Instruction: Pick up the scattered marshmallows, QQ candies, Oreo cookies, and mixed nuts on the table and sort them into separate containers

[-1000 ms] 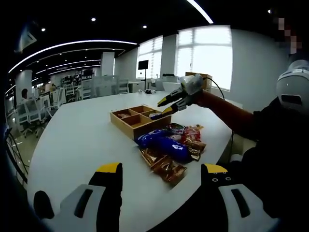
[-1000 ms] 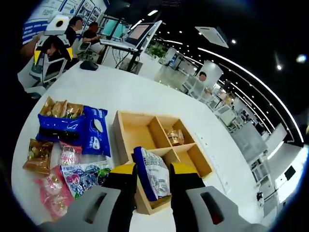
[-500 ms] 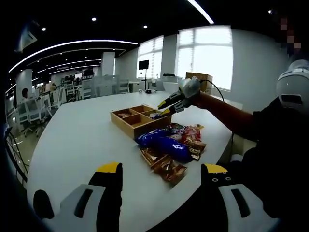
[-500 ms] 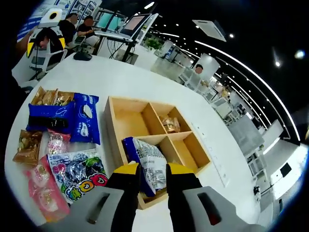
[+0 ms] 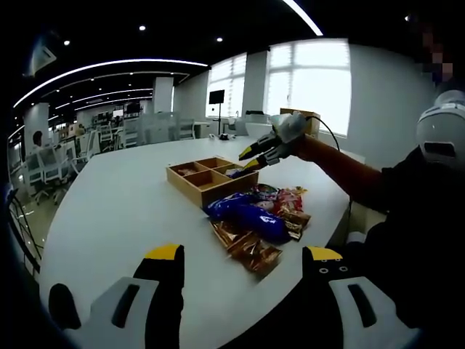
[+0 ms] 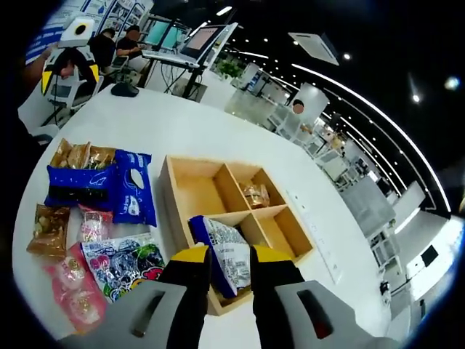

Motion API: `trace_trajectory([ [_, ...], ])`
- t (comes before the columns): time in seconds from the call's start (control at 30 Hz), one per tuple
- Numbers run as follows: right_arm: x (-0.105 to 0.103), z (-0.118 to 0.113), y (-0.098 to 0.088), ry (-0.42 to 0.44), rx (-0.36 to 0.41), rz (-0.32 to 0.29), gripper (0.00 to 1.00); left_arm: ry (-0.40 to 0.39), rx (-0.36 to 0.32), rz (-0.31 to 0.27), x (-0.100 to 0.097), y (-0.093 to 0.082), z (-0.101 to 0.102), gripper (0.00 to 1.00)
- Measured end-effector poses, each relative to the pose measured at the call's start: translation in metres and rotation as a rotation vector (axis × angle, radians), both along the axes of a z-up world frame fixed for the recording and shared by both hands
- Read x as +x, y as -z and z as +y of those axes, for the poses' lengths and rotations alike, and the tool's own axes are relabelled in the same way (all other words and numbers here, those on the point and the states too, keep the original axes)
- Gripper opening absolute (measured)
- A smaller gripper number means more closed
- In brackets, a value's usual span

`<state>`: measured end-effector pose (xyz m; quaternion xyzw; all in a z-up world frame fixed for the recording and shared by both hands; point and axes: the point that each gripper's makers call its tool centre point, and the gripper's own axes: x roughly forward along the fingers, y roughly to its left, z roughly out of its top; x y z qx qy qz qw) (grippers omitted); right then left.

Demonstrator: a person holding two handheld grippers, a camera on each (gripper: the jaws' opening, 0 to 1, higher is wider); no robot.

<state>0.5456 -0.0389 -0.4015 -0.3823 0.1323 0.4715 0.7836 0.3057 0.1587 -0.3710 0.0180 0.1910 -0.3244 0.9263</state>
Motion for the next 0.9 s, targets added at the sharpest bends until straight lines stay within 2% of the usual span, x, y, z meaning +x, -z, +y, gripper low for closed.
trace_trajectory([
  [0.2, -0.014, 0.000, -0.003, -0.002, 0.001, -0.012, 0.18, 0.002, -0.001, 0.002, 0.000, 0.002, -0.001, 0.70],
  [0.5, -0.018, -0.006, -0.006, 0.000, -0.010, -0.037, 0.18, -0.006, -0.004, 0.000, -0.002, 0.001, 0.001, 0.70],
  [0.7, -0.024, -0.015, -0.011, 0.013, 0.002, -0.048, 0.20, -0.001, -0.008, 0.001, -0.001, 0.003, 0.000, 0.70],
  [0.9, -0.028, -0.022, -0.018, 0.027, 0.047, -0.049, 0.22, -0.001, -0.005, -0.008, -0.002, 0.000, 0.000, 0.70],
])
